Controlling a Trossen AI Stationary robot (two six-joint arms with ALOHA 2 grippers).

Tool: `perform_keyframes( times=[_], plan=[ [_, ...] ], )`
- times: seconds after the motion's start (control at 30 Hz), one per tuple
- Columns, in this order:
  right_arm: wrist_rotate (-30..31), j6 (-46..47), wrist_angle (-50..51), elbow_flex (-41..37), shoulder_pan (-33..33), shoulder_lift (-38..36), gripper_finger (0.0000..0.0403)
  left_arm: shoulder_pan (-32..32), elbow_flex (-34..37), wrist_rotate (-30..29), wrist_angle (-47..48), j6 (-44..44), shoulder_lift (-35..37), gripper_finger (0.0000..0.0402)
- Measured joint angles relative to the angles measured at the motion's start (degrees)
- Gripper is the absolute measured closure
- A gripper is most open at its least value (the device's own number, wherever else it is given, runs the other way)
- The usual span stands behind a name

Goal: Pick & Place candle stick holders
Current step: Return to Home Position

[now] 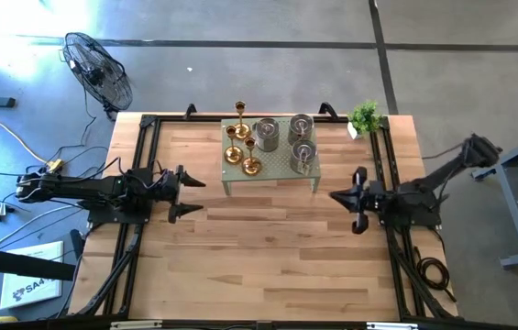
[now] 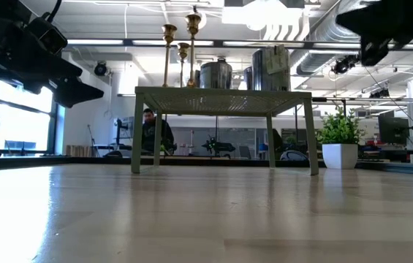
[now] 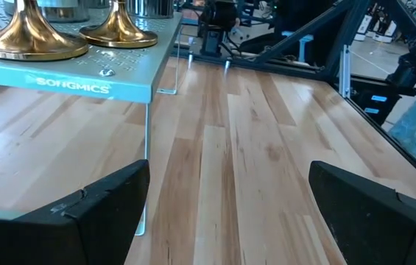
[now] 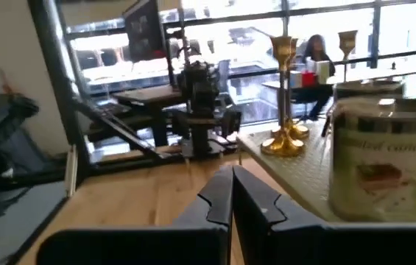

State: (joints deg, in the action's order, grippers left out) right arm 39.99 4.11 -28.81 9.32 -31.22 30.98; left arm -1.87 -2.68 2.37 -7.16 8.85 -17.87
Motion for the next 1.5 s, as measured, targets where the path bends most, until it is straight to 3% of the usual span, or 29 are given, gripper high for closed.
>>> perform_keyframes(
  times=[0.2, 0.37, 0.77, 1.03, 1.33, 1.5],
  plan=[
    [-14.7, 1.3, -2.4, -4.2, 12.5, 0.2, 0.0401, 0.0, 0.0, 0.0, 0.0, 0.0, 0.0, 0.0035],
    [-24.2, 1.1, -2.8, -4.7, 17.5, 0.0, 0.0401, 0.0, 0.0, 0.0, 0.0, 0.0, 0.0, 0.0035],
    [-26.8, 1.8, 3.2, -4.6, 18.5, 0.1, 0.0402, 0.0, 0.0, -0.1, 0.0, 0.6, 0.0, 0.0035],
    [-26.5, 4.2, -1.8, -8.7, 18.4, 0.1, 0.0401, 0.0, -0.1, -0.2, 0.0, 1.1, 0.0, 0.0035],
    [-31.8, 1.3, -3.1, -8.7, 18.4, -0.1, 0.0402, 0.0, -0.1, -1.1, 0.0, 0.5, 0.0, 0.0035],
    [-33.4, 0.1, -0.5, -8.8, 18.4, -4.0, 0.0401, 0.0, -0.1, -1.1, 0.0, 0.9, 0.0, 0.0035]
  ],
)
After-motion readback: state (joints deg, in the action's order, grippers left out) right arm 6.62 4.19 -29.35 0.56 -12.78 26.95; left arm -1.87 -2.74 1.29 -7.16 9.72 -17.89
